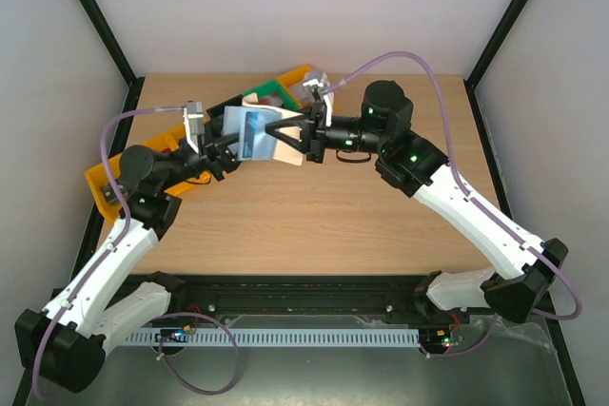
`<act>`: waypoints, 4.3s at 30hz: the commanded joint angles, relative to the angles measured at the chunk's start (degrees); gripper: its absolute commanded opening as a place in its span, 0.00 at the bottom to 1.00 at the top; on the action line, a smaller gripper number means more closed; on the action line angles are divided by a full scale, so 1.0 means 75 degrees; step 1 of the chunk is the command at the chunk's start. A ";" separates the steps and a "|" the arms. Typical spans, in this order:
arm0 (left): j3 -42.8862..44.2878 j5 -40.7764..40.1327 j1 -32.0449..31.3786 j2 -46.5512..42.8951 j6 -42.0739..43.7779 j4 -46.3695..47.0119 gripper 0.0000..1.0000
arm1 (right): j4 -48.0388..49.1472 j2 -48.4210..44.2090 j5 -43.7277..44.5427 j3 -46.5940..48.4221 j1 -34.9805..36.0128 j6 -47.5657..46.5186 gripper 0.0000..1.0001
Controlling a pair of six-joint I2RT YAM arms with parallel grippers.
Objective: Take the credit cards out of the card holder
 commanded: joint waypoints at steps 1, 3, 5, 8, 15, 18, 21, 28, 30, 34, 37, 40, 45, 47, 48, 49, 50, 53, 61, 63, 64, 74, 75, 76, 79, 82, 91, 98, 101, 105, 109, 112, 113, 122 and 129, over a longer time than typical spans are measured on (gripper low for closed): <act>-0.0057 0.0325 0.0170 -0.0304 0.0035 0.0308 0.41 | -0.0913 -0.0171 -0.0040 0.0456 -0.0432 -0.0429 0.02; -0.0089 0.0388 0.0210 -0.0349 -0.0010 0.0271 0.47 | -0.1095 -0.0188 -0.0202 0.0498 -0.0537 -0.0496 0.02; -0.0117 0.0554 0.0242 -0.0383 -0.0001 0.0160 0.54 | -0.1231 -0.0219 -0.0362 0.0529 -0.0650 -0.0555 0.02; -0.0080 0.0937 0.0350 -0.0481 0.0171 -0.0097 0.64 | -0.1745 -0.0190 -0.0585 0.0674 -0.0793 -0.0908 0.02; -0.0050 0.1414 0.1332 -0.0391 -0.1005 0.0388 0.81 | -0.3616 0.0208 -0.0601 0.1545 -0.0846 -0.2075 0.02; -0.0199 0.1925 0.1140 -0.0298 -0.1107 0.0660 0.83 | -0.3611 0.0342 -0.0842 0.1586 -0.0846 -0.2047 0.02; -0.0012 0.1458 0.0706 -0.0314 0.0419 -0.0789 0.84 | -0.3217 0.0475 -0.1573 0.1432 -0.0846 -0.1674 0.02; 0.0173 0.1224 0.0567 -0.0089 0.0895 -0.1494 0.69 | -0.2538 0.0569 -0.2406 0.1100 -0.0812 -0.1228 0.02; 0.0093 0.1245 0.0531 -0.0095 0.0892 -0.1413 0.53 | -0.2333 0.0539 -0.2609 0.1005 -0.0811 -0.1151 0.02; 0.0049 0.1482 0.0451 -0.0082 0.0810 -0.1113 0.27 | -0.2267 0.0540 -0.2617 0.0955 -0.0809 -0.1133 0.02; 0.0033 0.1645 0.0358 -0.0065 0.0688 -0.0883 0.16 | -0.2108 0.0560 -0.2598 0.0900 -0.0808 -0.1081 0.02; -0.0042 0.1648 0.0282 -0.0067 0.0640 -0.0752 0.03 | -0.1904 0.0551 -0.2583 0.0856 -0.0811 -0.1044 0.02; -0.0048 0.1250 0.0276 -0.0127 0.0516 -0.0725 0.02 | -0.2071 0.0499 -0.2013 0.0873 -0.0899 -0.1256 0.19; 0.0052 0.0461 0.0276 -0.0237 0.1171 -0.1510 0.02 | -0.2359 0.0318 -0.0813 0.0818 -0.1003 -0.1332 0.40; 0.0120 -0.0097 0.0270 -0.0297 0.1625 -0.1999 0.02 | -0.2453 0.0204 -0.0098 0.0750 -0.1053 -0.1310 0.48; 0.0161 -0.0700 0.0269 -0.0332 0.2148 -0.2485 0.02 | -0.2509 0.0085 0.0697 0.0662 -0.1096 -0.1253 0.52; 0.0203 -0.1517 0.0229 -0.0363 0.2688 -0.3113 0.02 | -0.2603 -0.0017 0.1658 0.0610 -0.1113 -0.1225 0.56; 0.0317 -0.4047 0.0048 -0.0325 0.4272 -0.4185 0.02 | -0.2902 -0.0111 0.3231 0.0627 -0.1119 -0.1118 0.58; 0.0246 -0.3568 0.0013 -0.0372 0.4363 -0.3911 0.02 | -0.1790 0.0050 0.1577 0.0374 0.0234 -0.1209 0.35; 0.0199 -0.2360 0.0098 -0.0373 0.3663 -0.3568 0.02 | -0.1169 0.0195 0.0779 0.0295 0.0346 -0.0949 0.32; 0.0147 -0.1834 0.0162 -0.0388 0.3201 -0.3268 0.02 | -0.0957 0.0251 0.0634 0.0248 0.0344 -0.0842 0.31; -0.0450 0.0739 0.0635 -0.0597 0.0074 -0.0008 0.02 | -0.0574 -0.0496 -0.0249 -0.0749 -0.0670 -0.0864 0.22; -0.0423 0.0852 0.0643 -0.0583 0.0076 0.0023 0.02 | -0.0623 -0.0487 -0.0255 -0.0720 -0.0670 -0.0895 0.22; -0.0399 0.0896 0.0626 -0.0565 0.0083 0.0044 0.02 | -0.0640 -0.0446 -0.0292 -0.0670 -0.0670 -0.0885 0.21; -0.0334 0.0871 0.0599 -0.0519 0.0105 0.0061 0.02 | -0.0578 -0.0231 -0.0654 -0.0560 -0.0670 -0.0797 0.19; -0.0290 0.0917 0.0581 -0.0500 0.0152 -0.0031 0.02 | -0.0437 -0.0123 -0.0942 -0.0547 -0.0660 -0.0707 0.17; -0.0293 0.0975 0.0574 -0.0511 0.0201 -0.0052 0.02 | -0.1976 -0.0056 -0.1152 0.0232 -0.0690 -0.2030 0.18; -0.0328 0.1056 0.0571 -0.0524 0.0223 0.0016 0.02 | -0.2838 -0.0056 -0.1891 0.0441 -0.0799 -0.2699 0.26; -0.0330 0.1101 0.0564 -0.0571 0.0255 -0.0025 0.02 | -0.3754 0.0027 -0.1408 0.0777 -0.0799 -0.3356 0.29; -0.0322 0.1162 0.0524 -0.0566 0.0324 0.0004 0.02 | -0.3491 -0.0006 -0.1033 0.0858 -0.0799 -0.3167 0.28; -0.0309 0.1174 0.0481 -0.0554 0.0329 0.0037 0.02 | -0.2496 0.0186 -0.1357 0.0658 -0.0799 -0.2352 0.20; -0.0315 0.1185 0.0463 -0.0581 0.0326 0.0026 0.02 | -0.2158 0.0289 -0.1500 0.0508 -0.0791 -0.2114 0.16; -0.0315 0.1194 0.0466 -0.0583 0.0329 0.0026 0.02 | -0.2027 0.0304 -0.1562 0.0464 -0.0788 -0.2005 0.14; -0.0374 0.1284 0.0423 -0.0561 0.0335 0.0129 0.02 | -0.1215 0.0266 -0.1258 0.0142 -0.0771 -0.1480 0.06; -0.0320 0.1321 0.0350 -0.0497 0.0368 0.0141 0.02 | -0.0318 0.0350 -0.1685 0.0043 -0.0565 -0.1042 0.05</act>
